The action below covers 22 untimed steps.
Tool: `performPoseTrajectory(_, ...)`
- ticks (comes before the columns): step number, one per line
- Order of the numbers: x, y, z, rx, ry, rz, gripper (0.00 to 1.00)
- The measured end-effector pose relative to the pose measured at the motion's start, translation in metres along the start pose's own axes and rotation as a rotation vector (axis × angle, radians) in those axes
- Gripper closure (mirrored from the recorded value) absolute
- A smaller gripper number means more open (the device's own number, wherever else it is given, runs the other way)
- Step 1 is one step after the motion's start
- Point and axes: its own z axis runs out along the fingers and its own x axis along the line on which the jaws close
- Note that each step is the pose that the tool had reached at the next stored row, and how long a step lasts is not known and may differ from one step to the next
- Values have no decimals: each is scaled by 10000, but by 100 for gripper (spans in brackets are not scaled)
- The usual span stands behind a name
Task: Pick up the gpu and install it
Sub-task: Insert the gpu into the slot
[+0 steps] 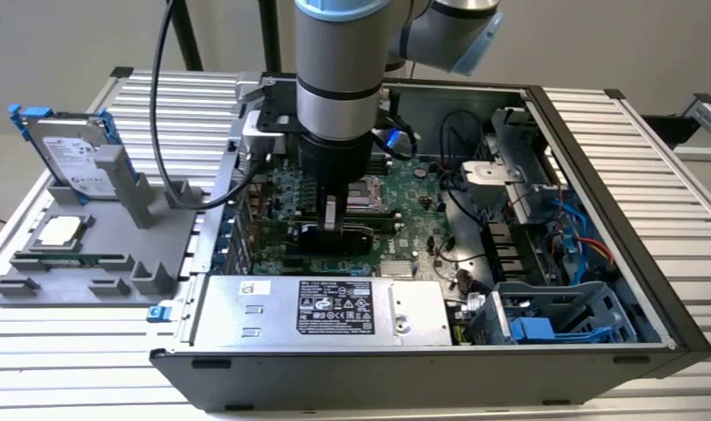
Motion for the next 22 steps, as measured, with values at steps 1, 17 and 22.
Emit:
performPoseTrajectory(1,0,0,0,0,1,0,100)
performPoseTrajectory(17,0,0,1,2,8,0,0)
performPoseTrajectory(22,5,2,-164,3,5,3,0)
